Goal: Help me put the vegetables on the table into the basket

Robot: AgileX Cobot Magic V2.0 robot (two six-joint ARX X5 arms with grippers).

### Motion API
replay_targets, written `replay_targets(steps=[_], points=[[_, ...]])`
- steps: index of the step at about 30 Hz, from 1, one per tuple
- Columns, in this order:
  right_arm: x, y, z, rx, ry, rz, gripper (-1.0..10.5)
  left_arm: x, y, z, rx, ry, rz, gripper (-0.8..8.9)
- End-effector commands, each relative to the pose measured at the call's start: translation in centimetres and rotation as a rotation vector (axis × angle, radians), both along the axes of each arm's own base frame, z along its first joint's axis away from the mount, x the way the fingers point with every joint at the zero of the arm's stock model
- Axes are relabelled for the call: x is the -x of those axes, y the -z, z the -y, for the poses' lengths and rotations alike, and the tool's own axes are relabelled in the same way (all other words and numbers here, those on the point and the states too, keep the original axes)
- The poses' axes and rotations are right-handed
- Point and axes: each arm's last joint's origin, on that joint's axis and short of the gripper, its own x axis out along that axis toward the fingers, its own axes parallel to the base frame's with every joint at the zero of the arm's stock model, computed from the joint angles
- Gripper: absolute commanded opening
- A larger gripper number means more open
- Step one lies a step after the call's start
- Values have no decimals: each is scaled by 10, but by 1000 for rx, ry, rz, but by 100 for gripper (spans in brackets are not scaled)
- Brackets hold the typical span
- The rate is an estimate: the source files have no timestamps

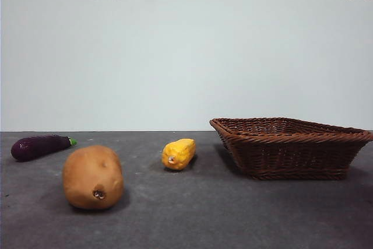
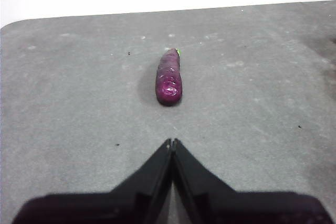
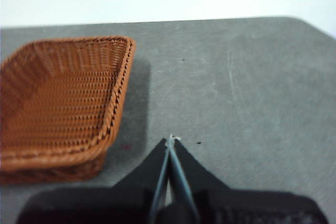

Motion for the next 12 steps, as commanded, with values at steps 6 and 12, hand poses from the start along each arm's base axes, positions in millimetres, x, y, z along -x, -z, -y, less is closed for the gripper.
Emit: replay_targets(steps=[6,12], points=[[1,-2,-3,-378,-53,-6,-11,-1,2,1,194,-1,-12,-4],[6,-27,-6,-394,-149,28,-12,0,-10,4,372,79,15,-4]])
